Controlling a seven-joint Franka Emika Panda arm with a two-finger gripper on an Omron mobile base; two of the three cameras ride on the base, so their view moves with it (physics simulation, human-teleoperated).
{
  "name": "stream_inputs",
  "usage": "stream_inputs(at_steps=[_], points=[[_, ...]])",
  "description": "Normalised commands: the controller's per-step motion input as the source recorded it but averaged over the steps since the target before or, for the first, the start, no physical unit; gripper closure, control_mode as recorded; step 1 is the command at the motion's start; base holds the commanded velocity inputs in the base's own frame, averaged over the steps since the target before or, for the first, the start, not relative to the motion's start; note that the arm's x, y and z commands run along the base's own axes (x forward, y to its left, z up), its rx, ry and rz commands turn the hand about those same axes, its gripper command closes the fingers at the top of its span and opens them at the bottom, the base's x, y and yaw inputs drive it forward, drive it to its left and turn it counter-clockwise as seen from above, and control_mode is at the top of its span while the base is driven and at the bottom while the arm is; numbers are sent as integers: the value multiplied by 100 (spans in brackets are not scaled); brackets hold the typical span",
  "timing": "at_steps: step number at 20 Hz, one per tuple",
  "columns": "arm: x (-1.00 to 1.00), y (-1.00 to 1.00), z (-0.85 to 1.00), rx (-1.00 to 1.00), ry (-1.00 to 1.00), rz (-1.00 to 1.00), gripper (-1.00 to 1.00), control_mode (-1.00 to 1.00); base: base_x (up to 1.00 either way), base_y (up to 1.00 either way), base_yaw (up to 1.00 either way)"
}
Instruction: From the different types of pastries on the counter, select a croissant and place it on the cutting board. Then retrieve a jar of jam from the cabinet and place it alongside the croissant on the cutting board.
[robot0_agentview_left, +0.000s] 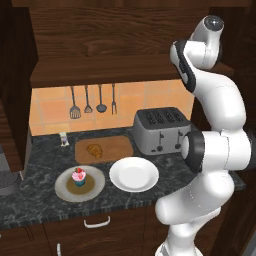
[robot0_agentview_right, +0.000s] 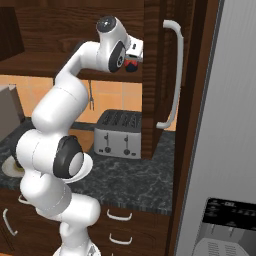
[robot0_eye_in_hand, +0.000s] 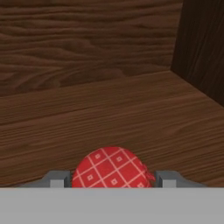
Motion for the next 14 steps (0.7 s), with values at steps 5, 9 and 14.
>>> stream_inputs(at_steps=[5,9,14], points=[[0,0,0,0,0,0,100,-100,0,0,0],[-7,0,11,3,-3,0,100,-100,0,0,0],[-19,0,25,2,-7,0,100,-100,0,0,0]])
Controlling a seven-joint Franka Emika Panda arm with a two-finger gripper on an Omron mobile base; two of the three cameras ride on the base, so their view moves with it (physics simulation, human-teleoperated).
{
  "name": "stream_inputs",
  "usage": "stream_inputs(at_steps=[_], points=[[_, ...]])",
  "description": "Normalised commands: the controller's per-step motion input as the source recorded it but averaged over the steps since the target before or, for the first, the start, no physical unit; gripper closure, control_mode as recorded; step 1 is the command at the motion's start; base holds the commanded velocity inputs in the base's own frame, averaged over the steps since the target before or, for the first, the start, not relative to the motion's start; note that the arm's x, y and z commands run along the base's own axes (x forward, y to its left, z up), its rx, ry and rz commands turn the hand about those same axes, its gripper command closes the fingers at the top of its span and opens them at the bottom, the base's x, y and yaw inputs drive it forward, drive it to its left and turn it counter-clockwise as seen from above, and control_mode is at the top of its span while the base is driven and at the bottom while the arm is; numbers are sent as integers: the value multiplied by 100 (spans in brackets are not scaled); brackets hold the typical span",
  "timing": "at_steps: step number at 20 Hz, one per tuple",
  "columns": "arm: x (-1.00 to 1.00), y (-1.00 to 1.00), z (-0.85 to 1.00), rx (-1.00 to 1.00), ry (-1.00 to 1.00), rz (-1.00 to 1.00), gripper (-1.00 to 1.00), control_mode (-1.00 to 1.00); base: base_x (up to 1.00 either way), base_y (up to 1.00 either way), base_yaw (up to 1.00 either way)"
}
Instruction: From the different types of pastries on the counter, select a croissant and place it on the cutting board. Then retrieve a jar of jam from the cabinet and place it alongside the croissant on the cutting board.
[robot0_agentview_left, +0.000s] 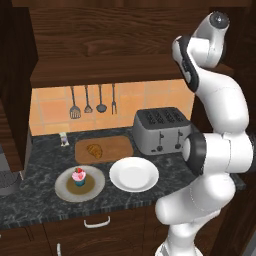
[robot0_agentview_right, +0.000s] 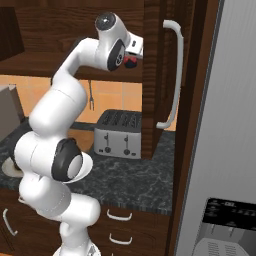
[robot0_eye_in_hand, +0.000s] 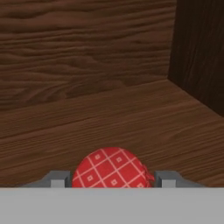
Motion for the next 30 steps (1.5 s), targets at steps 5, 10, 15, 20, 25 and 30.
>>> stream_inputs(at_steps=[5,10,15,20,25,30], points=[[-41,0,28,0,-10,0,100,-100,0,0,0],[-54,1,10,0,-8,0,100,-100,0,0,0],[-68,12,0,0,-4,0,100,-100,0,0,0],[-76,35,0,0,-4,0,100,-100,0,0,0],[-74,33,0,0,0,0,100,-100,0,0,0],[-72,23,-1,0,0,0,100,-100,0,0,0]])
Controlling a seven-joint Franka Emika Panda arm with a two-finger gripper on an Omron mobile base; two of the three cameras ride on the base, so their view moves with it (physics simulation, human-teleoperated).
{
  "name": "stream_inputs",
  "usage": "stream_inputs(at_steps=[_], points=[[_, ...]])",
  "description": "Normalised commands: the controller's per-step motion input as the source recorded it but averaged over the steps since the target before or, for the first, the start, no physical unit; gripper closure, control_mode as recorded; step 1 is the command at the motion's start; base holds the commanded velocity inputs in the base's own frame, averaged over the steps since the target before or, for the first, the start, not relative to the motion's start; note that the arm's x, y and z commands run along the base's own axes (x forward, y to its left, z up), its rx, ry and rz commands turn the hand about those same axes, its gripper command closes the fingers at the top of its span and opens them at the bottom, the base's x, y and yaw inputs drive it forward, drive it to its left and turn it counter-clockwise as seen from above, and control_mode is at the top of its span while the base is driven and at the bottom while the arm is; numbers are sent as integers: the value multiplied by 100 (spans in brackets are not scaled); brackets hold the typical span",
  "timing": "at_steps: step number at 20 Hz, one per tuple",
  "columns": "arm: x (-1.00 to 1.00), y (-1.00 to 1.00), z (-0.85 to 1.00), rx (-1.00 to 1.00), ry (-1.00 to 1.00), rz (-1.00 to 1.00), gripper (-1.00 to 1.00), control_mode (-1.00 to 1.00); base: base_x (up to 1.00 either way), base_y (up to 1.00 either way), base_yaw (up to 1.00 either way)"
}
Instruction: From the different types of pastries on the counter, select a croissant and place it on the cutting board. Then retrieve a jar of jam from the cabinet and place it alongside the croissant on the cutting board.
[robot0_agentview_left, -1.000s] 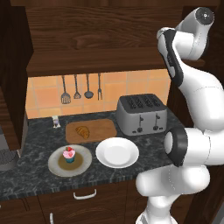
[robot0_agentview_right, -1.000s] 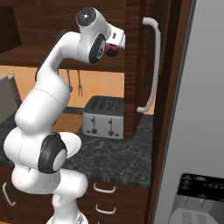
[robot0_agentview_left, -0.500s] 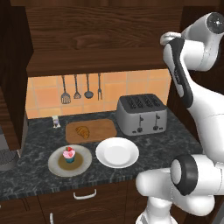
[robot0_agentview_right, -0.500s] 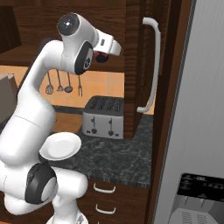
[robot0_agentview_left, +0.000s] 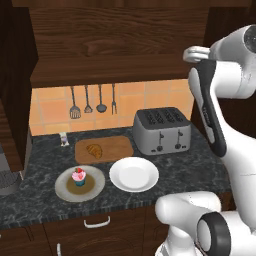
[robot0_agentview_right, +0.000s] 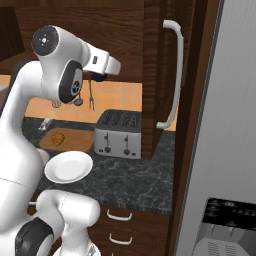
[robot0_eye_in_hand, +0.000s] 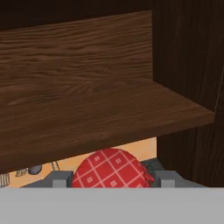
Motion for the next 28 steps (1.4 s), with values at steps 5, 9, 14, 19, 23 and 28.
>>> stream_inputs(at_steps=[5,9,14,19,23,28], points=[[-70,22,-3,0,0,0,100,-100,0,0,0],[-52,41,-33,0,0,0,100,-100,0,0,0],[-32,49,-54,0,2,0,100,-100,0,0,0],[-5,53,-76,0,9,0,100,-100,0,0,0],[0,56,-80,0,12,0,100,-100,0,0,0],[19,49,-66,1,7,2,100,-100,0,0,0]])
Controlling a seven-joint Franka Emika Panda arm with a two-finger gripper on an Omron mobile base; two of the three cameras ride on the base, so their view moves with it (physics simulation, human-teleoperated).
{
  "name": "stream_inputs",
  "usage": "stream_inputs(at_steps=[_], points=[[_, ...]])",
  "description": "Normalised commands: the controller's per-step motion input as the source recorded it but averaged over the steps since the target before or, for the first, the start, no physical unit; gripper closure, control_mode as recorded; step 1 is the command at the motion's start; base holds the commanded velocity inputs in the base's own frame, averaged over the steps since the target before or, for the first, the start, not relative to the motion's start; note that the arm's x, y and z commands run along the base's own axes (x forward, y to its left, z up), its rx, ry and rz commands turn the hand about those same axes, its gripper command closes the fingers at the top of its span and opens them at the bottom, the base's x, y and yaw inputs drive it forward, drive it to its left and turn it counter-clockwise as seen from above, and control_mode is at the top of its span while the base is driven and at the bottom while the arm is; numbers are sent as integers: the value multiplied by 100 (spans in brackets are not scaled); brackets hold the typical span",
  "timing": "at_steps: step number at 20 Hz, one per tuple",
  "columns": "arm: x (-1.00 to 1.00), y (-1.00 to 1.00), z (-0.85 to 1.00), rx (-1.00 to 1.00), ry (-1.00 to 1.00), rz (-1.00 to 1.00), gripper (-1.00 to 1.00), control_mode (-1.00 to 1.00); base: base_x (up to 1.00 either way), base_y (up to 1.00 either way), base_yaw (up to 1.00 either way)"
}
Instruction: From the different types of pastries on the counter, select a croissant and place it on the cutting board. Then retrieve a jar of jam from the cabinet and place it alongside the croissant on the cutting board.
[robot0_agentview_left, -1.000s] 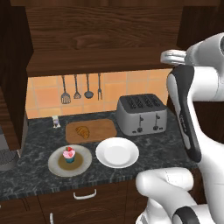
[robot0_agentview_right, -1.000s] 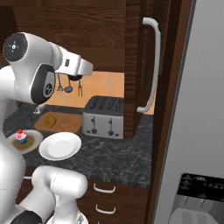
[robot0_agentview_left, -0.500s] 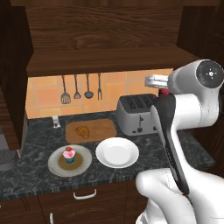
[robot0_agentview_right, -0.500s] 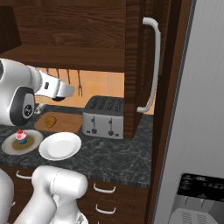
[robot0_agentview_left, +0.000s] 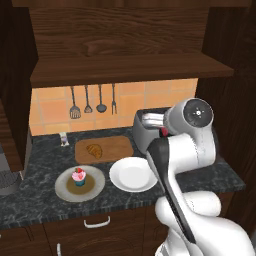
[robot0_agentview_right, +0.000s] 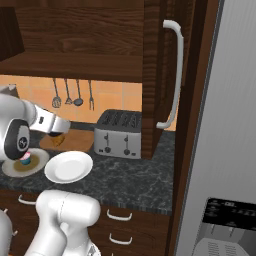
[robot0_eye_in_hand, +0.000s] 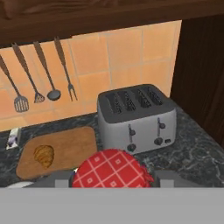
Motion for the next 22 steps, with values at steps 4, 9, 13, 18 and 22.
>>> stream_inputs(at_steps=[4,9,13,18,22], points=[[39,37,-45,9,0,4,100,-100,0,0,0],[43,35,-38,8,0,5,100,-100,0,0,0],[39,33,-31,2,0,5,100,-100,0,0,0],[46,11,-9,7,0,4,100,-100,0,0,0],[28,4,-1,3,0,2,100,-100,0,0,0]])
